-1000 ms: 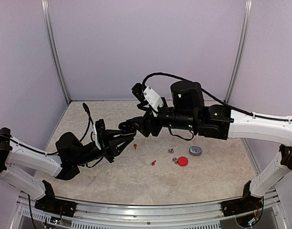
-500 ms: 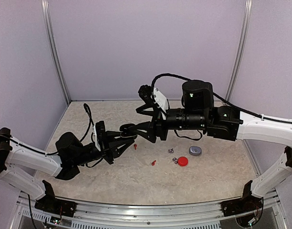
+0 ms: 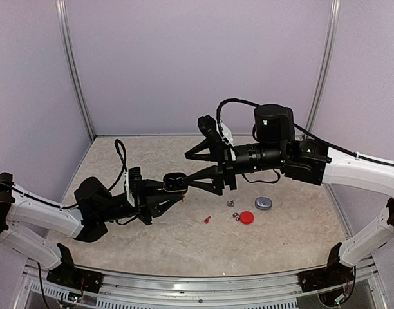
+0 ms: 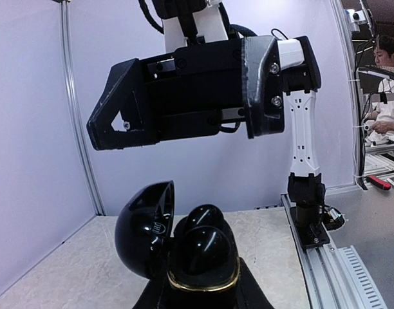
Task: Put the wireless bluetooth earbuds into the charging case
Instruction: Close the charging case with the earbuds, then pass from the left arm to the right
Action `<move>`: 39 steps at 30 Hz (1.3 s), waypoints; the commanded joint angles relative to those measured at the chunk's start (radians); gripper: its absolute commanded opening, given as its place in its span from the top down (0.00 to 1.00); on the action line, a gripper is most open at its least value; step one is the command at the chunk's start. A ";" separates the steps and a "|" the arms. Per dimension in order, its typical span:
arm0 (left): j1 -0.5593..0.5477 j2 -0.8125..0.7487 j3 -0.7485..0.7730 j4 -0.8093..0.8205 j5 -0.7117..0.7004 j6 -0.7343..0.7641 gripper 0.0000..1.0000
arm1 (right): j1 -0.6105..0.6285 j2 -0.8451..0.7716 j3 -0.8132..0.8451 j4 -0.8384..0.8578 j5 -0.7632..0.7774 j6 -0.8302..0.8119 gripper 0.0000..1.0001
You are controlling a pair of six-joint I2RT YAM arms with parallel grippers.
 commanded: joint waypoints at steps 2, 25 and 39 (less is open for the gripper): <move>-0.010 -0.014 0.038 -0.003 0.019 -0.004 1.00 | -0.002 0.040 0.010 -0.025 -0.094 0.008 0.25; 0.003 0.010 0.056 -0.015 -0.024 -0.043 1.00 | 0.035 0.021 0.006 -0.059 -0.148 -0.057 0.36; 0.005 0.005 0.057 -0.011 0.005 -0.053 1.00 | 0.040 0.024 -0.004 -0.086 -0.081 -0.058 0.48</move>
